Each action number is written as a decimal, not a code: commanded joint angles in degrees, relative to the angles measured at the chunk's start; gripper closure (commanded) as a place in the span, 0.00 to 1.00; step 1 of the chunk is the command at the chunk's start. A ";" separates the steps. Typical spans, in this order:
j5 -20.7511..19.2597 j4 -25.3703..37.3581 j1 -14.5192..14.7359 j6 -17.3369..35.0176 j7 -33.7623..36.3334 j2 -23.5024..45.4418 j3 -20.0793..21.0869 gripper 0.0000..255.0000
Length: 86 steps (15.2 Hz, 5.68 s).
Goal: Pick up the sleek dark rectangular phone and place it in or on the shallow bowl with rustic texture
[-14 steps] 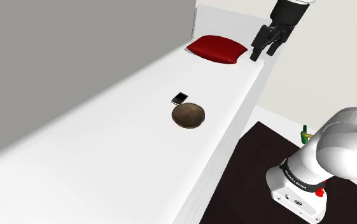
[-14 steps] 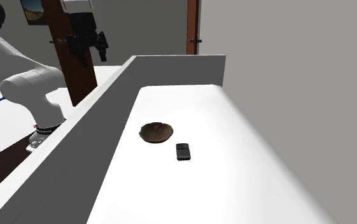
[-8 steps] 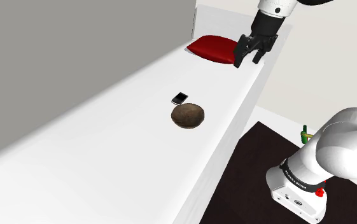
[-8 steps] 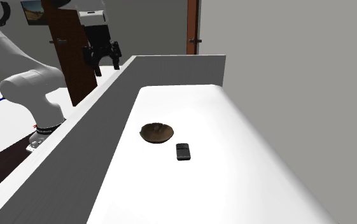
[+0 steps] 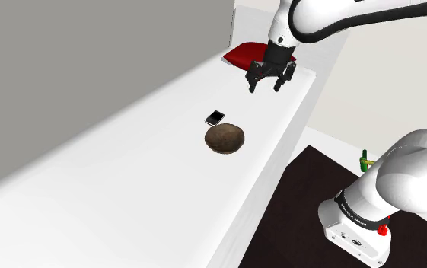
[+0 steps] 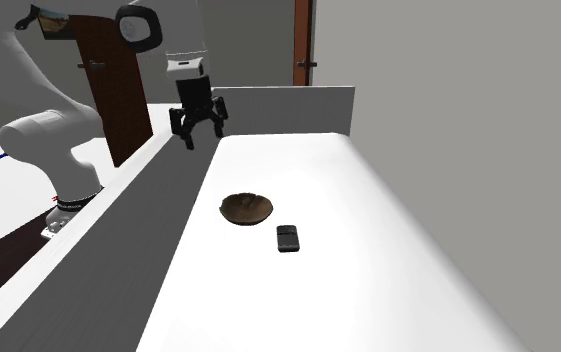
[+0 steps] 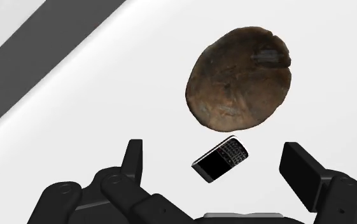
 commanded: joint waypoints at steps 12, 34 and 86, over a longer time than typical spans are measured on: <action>-1.43 10.97 -2.58 17.00 22.81 28.88 3.77 0.00; -2.67 30.75 -1.18 26.90 39.24 59.34 0.05 0.00; 0.36 2.02 3.06 21.55 46.61 24.82 4.63 1.00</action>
